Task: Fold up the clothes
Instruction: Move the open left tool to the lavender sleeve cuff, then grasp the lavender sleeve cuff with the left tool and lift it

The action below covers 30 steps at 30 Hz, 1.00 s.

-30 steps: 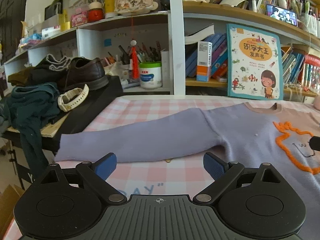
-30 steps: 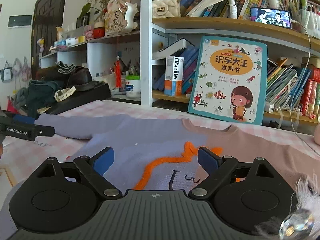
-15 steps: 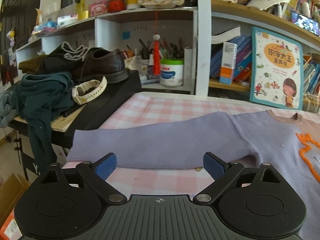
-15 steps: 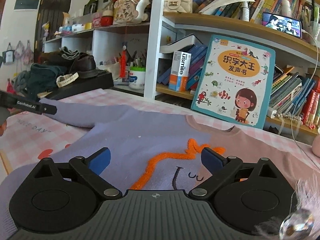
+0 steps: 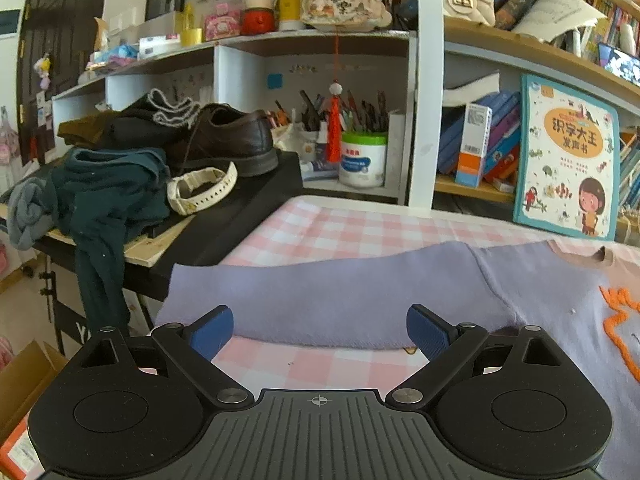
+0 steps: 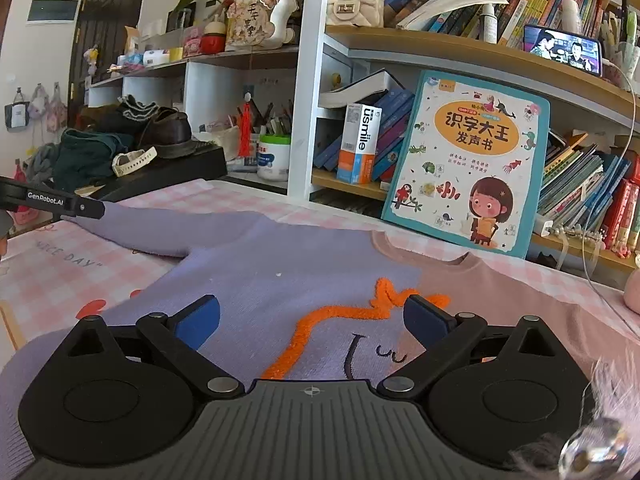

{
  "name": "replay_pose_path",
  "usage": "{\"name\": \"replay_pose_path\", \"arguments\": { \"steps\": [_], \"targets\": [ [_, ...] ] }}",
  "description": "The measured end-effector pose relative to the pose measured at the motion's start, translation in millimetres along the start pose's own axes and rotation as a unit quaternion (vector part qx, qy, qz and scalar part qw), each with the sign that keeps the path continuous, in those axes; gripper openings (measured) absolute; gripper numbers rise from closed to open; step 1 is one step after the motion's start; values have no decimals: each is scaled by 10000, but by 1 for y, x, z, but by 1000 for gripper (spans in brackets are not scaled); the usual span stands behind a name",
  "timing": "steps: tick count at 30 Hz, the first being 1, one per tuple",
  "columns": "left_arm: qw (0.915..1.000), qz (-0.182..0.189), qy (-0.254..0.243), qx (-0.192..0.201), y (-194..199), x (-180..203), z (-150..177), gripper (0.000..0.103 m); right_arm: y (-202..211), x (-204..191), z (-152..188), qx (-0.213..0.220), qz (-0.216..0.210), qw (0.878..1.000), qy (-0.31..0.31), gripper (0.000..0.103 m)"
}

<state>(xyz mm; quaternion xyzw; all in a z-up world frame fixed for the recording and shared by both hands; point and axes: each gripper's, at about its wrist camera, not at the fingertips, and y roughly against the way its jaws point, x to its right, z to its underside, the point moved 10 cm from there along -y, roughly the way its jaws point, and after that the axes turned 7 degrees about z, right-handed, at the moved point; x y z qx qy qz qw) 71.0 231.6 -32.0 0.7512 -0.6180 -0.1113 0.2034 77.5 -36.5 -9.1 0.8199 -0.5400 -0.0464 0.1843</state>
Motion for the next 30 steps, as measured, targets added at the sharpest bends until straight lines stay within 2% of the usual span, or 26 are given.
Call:
{"name": "replay_pose_path", "arguments": {
  "steps": [6,14,17,22,27,30],
  "targets": [
    [9998,-120,127,-56,-13,-13,1,95,-1,3,0,-6,-1,10000,-86,100],
    [9985,-106,523,-113,-30,-30,-3,94,-2,5,1,-74,6,9999,-143,100],
    [9961,-130,865,-83,-35,-42,-3,92,-3,6,2,-102,9,9998,-155,101],
    [9906,-575,1238,85,-31,-71,-3,80,-5,2,3,-147,-5,9999,-43,102],
    [9836,-777,1628,19,-32,-100,9,77,-7,2,3,-185,-33,9998,-48,102],
    [9789,-717,1914,-19,-35,-111,12,77,-8,1,4,-226,-51,9997,-40,102]
  ]
}}
